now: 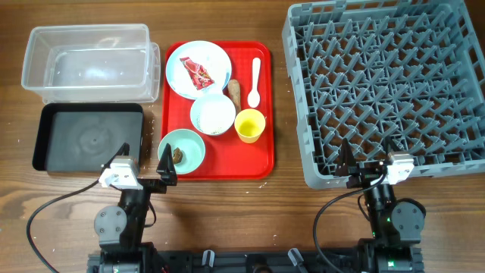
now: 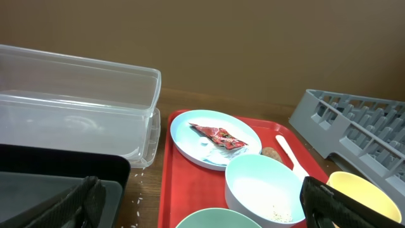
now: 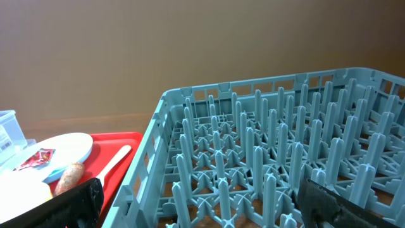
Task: Sort waste into correct bins and load items into the dishwasher rack
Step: 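Reach left gripper to the red wrapper on the plate, right gripper toward yellow cup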
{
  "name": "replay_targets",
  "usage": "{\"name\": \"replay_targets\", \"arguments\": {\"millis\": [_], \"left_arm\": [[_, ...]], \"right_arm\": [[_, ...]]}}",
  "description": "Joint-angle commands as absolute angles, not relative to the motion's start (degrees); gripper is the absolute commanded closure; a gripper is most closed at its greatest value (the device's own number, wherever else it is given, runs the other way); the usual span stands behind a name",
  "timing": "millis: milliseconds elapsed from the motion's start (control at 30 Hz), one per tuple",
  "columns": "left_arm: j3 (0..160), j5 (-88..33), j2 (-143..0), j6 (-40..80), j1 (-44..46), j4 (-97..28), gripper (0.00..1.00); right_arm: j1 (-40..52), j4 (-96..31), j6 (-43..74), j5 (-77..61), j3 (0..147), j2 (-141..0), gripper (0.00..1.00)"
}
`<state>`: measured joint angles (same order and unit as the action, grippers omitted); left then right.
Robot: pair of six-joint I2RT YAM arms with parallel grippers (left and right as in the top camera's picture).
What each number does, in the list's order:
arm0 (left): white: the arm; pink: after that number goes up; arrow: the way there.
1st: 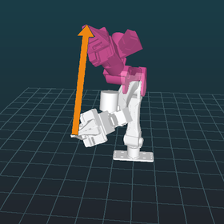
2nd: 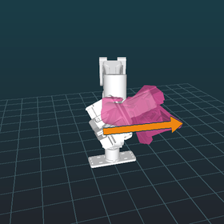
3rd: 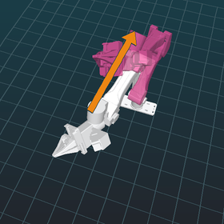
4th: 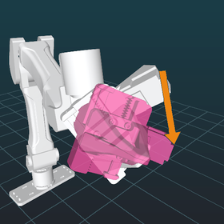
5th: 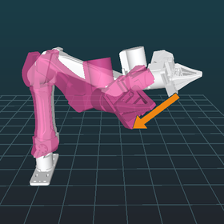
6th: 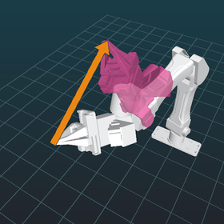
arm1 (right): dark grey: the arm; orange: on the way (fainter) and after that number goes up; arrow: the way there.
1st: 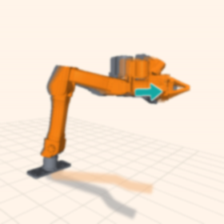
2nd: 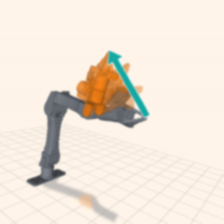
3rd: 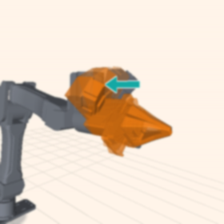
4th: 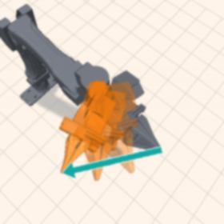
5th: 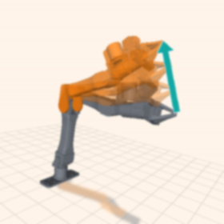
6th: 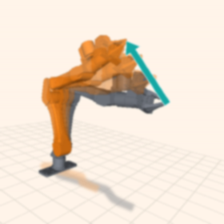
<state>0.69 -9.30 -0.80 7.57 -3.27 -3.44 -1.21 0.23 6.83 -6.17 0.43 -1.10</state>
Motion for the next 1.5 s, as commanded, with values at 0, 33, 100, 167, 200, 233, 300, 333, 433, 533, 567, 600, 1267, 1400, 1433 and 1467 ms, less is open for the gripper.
{"name": "replay_targets", "arguments": {"millis": [0, 33, 100, 167, 200, 233, 300, 333, 433, 533, 567, 600, 1267, 1400, 1433, 1467], "left_arm": [[0.3, -10.0, -0.4, 7.5, -3.0, -3.5, 0.00], [0.3, -10.0, -0.4, 7.5, -3.0, -3.5, 0.00], [0.3, -10.0, -0.4, 7.5, -3.0, -3.5, 0.00], [0.3, -10.0, -0.4, 7.5, -3.0, -3.5, 0.00], [0.3, -10.0, -0.4, 7.5, -3.0, -3.5, 0.00], [0.3, -10.0, -0.4, 7.5, -3.0, -3.5, 0.00], [0.3, -10.0, -0.4, 7.5, -3.0, -3.3, 0.00], [0.3, -10.0, -0.4, 7.5, -3.0, -3.3, 0.00], [0.3, -10.0, -0.4, 7.5, -3.0, -3.4, 0.00], [0.3, -10.3, -0.4, 8.4, -3.0, -3.3, 0.00], [0.3, -12.1, -0.4, 9.6, -3.0, -3.2, 0.00], [0.3, -13.6, -0.4, 9.7, -3.0, -3.0, 0.00], [42.6, -18.6, -49.6, 4.6, -2.4, -10.9, 0.00], [66.4, -18.6, -69.7, 3.0, -2.3, -27.9, 0.00], [72.9, -18.6, -74.7, 2.0, -2.2, -33.0, 0.00], [79.1, -18.6, -79.5, 0.1, -1.8, -37.8, 0.00]], "right_arm": [[-1.0, 0.4, 7.6, -5.7, 0.3, -1.0, 0.00], [-1.0, 0.4, 7.6, -5.6, 0.3, -1.0, 0.00], [-1.0, 0.4, 7.6, -5.6, 0.3, -1.0, 0.00], [-1.0, 0.4, 7.6, -5.6, 0.3, -1.0, 0.00], [-1.0, 0.4, 7.6, -5.6, 0.3, -1.0, 0.00], [-1.0, 0.4, 7.6, -5.7, 0.3, -1.0, 0.00], [-1.0, 0.4, 7.6, -5.6, 0.3, -1.0, 0.00], [-1.0, 0.4, 7.6, -5.6, 0.3, -1.0, 0.00], [-1.0, 0.4, 7.9, -6.1, 0.3, -1.0, 0.00], [-1.0, 0.6, 8.3, -6.1, 0.3, -1.0, 0.00], [-1.0, 0.4, 9.4, -6.1, 0.3, -1.0, 0.00], [-1.0, 0.5, 11.8, -6.2, 0.3, -1.0, 0.00], [-1.0, -3.4, -0.6, -25.1, 28.9, -34.8, 0.00], [-1.0, -14.9, -7.5, -25.2, 45.3, -50.8, 0.00], [-1.0, -18.9, -8.6, -25.1, 49.9, -54.7, 0.00], [-1.0, -22.7, -10.5, -25.1, 53.8, -58.1, 0.00]]}}
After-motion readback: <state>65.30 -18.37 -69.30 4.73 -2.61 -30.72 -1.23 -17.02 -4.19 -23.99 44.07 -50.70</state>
